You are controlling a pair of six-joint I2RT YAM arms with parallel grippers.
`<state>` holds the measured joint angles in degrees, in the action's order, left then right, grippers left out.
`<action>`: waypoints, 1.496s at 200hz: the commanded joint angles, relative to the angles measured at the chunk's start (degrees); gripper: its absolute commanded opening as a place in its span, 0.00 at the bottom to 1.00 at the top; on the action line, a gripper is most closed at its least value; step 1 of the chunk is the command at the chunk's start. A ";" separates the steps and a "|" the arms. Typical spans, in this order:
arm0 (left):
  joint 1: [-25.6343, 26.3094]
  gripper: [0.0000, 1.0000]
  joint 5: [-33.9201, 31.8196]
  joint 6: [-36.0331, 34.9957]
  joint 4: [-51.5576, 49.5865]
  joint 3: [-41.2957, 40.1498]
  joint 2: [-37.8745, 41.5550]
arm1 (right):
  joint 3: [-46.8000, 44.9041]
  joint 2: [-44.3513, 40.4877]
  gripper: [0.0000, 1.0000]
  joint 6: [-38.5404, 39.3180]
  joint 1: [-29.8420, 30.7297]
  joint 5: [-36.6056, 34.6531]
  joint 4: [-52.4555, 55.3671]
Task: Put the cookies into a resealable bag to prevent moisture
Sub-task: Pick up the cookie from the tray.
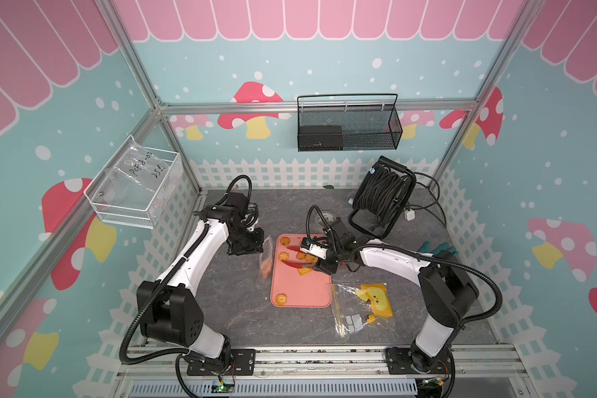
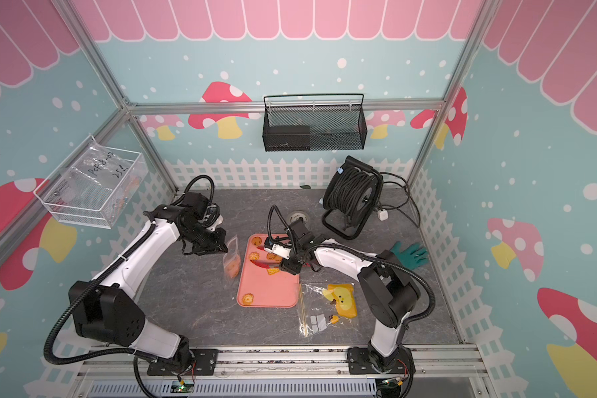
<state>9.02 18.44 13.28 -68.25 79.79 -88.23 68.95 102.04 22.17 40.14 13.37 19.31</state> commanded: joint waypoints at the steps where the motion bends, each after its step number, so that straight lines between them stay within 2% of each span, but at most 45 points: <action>1: -0.31 0.00 0.80 -0.97 -0.57 0.38 -0.80 | 3.33 2.41 0.61 3.46 0.82 -0.35 0.69; 41: -0.05 0.00 2.19 -0.14 1.40 -1.51 -1.25 | 5.17 4.34 0.61 4.96 2.04 1.77 3.33; 128: 0.95 0.00 3.27 0.26 2.95 -2.19 -2.56 | 11.54 8.27 0.55 4.97 2.63 -5.86 11.13; 183: 1.27 0.00 3.40 -0.11 2.97 -2.27 -3.14 | 14.55 11.36 0.56 5.07 2.78 -3.62 14.04; 202: 1.27 0.00 3.31 -0.27 3.05 -2.53 -3.10 | 15.49 11.95 0.53 4.94 2.97 -4.10 14.83; 232: 1.27 0.00 3.14 -0.44 3.08 -2.98 -3.01 | 15.37 9.88 0.43 4.42 2.97 -5.37 14.98; 252: 1.27 0.00 3.06 -0.46 3.10 -3.06 -3.00 | 14.02 7.27 0.42 3.82 2.92 -6.17 14.70; 299: 1.27 0.00 2.97 -0.62 3.00 -2.62 -3.29 | 6.76 -5.33 0.41 1.23 2.40 -4.61 13.42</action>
<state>10.00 21.02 13.43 -65.69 77.38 -90.98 79.37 103.85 24.95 42.54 6.83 33.39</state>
